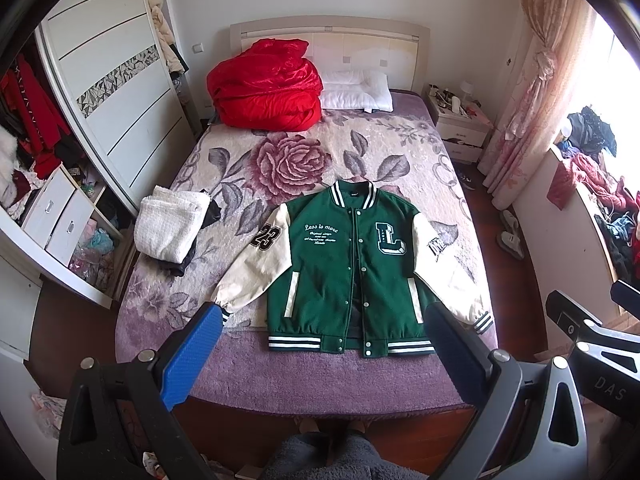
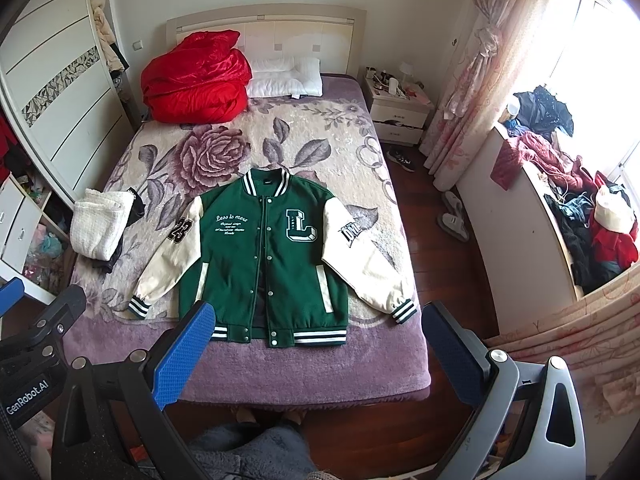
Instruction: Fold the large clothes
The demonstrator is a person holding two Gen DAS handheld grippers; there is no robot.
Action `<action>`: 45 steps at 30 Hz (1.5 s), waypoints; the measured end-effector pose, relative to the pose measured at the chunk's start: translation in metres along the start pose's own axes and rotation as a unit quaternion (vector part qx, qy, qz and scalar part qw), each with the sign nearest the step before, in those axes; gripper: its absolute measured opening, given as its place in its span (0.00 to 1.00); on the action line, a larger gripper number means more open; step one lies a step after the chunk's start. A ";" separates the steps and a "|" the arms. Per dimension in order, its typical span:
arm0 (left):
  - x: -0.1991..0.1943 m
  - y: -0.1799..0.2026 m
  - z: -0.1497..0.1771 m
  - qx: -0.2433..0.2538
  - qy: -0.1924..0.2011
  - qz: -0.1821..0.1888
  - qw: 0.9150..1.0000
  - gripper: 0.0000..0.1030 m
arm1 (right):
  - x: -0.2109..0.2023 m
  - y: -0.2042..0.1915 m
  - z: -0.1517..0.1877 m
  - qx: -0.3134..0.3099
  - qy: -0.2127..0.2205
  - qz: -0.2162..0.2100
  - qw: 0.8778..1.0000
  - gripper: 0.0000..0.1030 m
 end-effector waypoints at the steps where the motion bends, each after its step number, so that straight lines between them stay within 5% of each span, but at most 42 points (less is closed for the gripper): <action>1: 0.000 0.000 0.000 0.000 0.000 0.000 1.000 1.00 | -0.001 0.000 -0.001 0.000 0.000 0.000 1.000 1.00; 33: 0.000 0.000 -0.018 -0.007 0.006 0.007 1.000 1.00 | -0.005 -0.003 -0.001 0.005 0.002 0.001 1.000 1.00; 39: 0.051 -0.014 -0.033 0.007 0.056 -0.037 0.998 1.00 | 0.019 -0.013 -0.020 0.039 -0.006 -0.005 0.999 1.00; 44: 0.133 -0.027 -0.030 0.013 0.060 -0.066 0.996 1.00 | 0.115 0.002 0.008 0.118 -0.035 -0.027 0.992 1.00; 45: 0.154 -0.028 -0.029 0.011 0.048 -0.069 0.996 1.00 | 0.143 0.013 0.014 0.150 -0.050 -0.033 0.987 0.90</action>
Point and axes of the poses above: each gripper's, at about its wrist camera, not at the fingertips, and x roughly the way its jaws point, y to its right, z to its underside, the point moved 2 cm from there along x, roughly the way its jaws point, and after that the axes turned 2 degrees about -x, right-handed, at the moved point
